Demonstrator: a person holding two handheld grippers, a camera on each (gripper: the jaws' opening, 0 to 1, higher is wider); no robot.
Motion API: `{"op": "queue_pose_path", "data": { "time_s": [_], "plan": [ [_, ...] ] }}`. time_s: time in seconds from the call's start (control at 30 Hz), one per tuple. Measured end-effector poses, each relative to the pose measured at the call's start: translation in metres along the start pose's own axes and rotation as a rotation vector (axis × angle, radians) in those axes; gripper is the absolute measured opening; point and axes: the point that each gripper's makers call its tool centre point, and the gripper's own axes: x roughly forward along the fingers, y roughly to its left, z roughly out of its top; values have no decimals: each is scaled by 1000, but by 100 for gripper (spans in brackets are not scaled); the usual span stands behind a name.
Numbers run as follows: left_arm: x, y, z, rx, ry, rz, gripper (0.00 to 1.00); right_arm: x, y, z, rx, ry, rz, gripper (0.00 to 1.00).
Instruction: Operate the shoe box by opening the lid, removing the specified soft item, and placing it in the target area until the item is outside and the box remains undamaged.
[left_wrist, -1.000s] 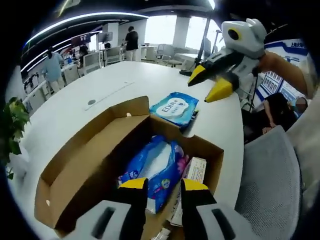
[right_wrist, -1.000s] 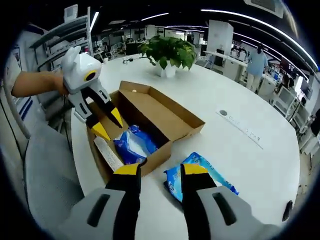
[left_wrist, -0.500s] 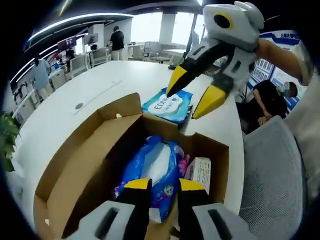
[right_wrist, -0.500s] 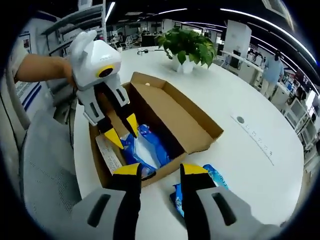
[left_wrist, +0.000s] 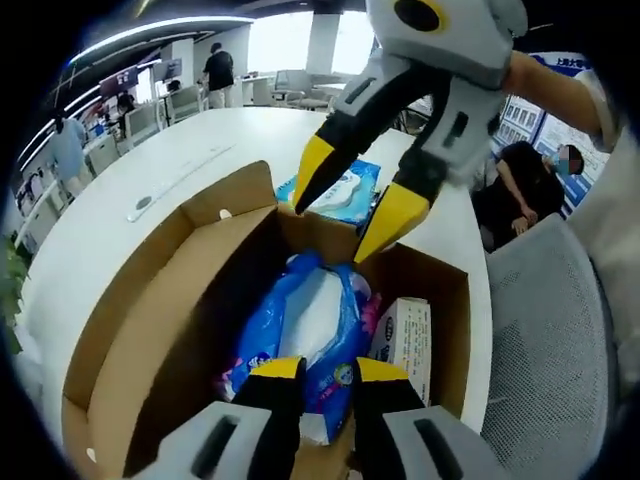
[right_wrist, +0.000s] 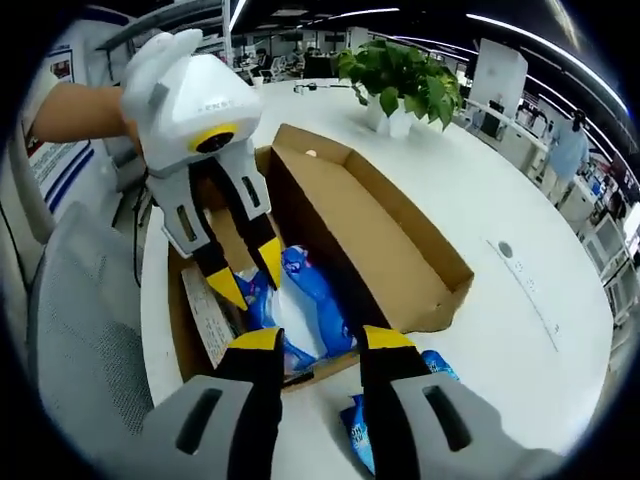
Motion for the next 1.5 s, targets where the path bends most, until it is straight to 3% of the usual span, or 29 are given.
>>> {"op": "queue_pose_path", "data": {
  "time_s": [0.17, 0.3, 0.57, 0.67, 0.83, 1.5],
  "plan": [
    [2, -1, -4, 20, 22, -8, 16, 16, -2, 0, -20, 29, 1, 26],
    [3, 2, -10, 84, 55, 13, 7, 28, -4, -1, -35, 54, -7, 23],
    [3, 4, -13, 87, 55, 12, 1, 44, -4, -4, -32, 83, -20, 15],
    [2, 6, -13, 81, 52, 18, 0, 47, -5, -7, -39, 98, -26, 8],
    [-1, 5, -13, 75, 44, 21, 0, 50, 0, -8, -63, 106, -15, 0],
    [-28, 4, -10, 71, 36, 58, 0, 37, 6, 9, -82, 78, -6, 0]
  ]
}}
